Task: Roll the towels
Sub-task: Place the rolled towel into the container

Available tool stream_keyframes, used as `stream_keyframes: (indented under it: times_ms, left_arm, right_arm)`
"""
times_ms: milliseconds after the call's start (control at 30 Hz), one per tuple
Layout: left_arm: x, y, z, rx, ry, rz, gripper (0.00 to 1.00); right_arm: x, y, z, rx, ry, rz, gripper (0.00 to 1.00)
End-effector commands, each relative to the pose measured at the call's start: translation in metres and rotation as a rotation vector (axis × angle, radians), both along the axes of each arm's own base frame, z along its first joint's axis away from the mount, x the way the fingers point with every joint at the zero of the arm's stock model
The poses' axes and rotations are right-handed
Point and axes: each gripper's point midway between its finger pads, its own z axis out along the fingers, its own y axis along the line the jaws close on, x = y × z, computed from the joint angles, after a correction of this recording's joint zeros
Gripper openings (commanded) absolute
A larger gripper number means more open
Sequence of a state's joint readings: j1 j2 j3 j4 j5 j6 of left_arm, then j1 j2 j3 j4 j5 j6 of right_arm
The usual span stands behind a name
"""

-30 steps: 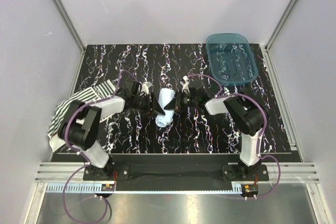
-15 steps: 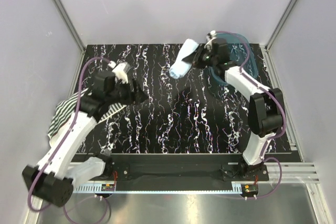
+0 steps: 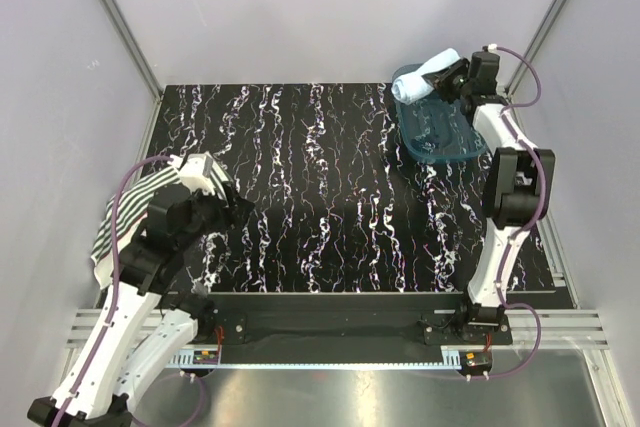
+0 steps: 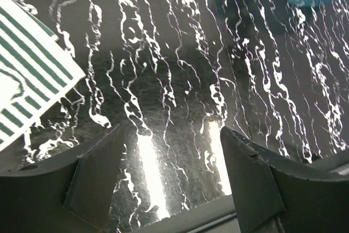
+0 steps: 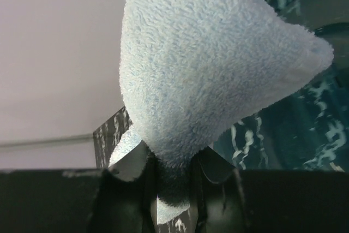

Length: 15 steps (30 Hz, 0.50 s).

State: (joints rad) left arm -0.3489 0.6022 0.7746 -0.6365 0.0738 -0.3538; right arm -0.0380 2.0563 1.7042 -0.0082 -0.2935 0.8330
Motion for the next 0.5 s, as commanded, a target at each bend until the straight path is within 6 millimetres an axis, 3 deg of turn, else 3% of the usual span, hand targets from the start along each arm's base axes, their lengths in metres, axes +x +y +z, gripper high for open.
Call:
stream_keyframes:
  times_ms: [0, 67, 100, 167, 200, 267, 333, 467]
  left_arm:
    - [0.010, 0.009, 0.016, 0.014, -0.095, 0.047, 0.76]
    - [0.009, 0.008, 0.016, 0.012, -0.095, 0.038, 0.76]
    - [0.009, 0.007, 0.015, 0.008, -0.093, 0.033, 0.76]
    - [0.008, 0.005, 0.013, 0.010, -0.083, 0.022, 0.76]
    - [0.008, 0.004, 0.013, 0.008, -0.084, 0.014, 0.76]
    - [0.008, 0.001, 0.012, 0.005, -0.077, -0.002, 0.76]
    - [0.007, -0.001, 0.012, 0.005, -0.072, -0.013, 0.76]
    - [0.005, -0.004, 0.012, 0.005, -0.071, -0.042, 0.77]
  right_arm:
    - [0.029, -0.027, -0.004, 0.017, -0.029, -0.093, 0.00]
    - [0.043, -0.038, -0.008, 0.020, -0.036, -0.122, 0.00]
    - [0.050, -0.043, -0.033, 0.022, -0.001, -0.132, 0.00]
    - [0.064, -0.045, -0.037, 0.019, -0.020, -0.136, 0.00]
    - [0.069, -0.045, -0.060, 0.022, 0.006, -0.134, 0.00]
    - [0.078, -0.048, -0.068, 0.024, 0.001, -0.147, 0.00]
    - [0.081, -0.052, -0.096, 0.016, 0.053, -0.172, 0.00]
    - [0.082, -0.056, -0.124, 0.012, 0.109, -0.191, 0.02]
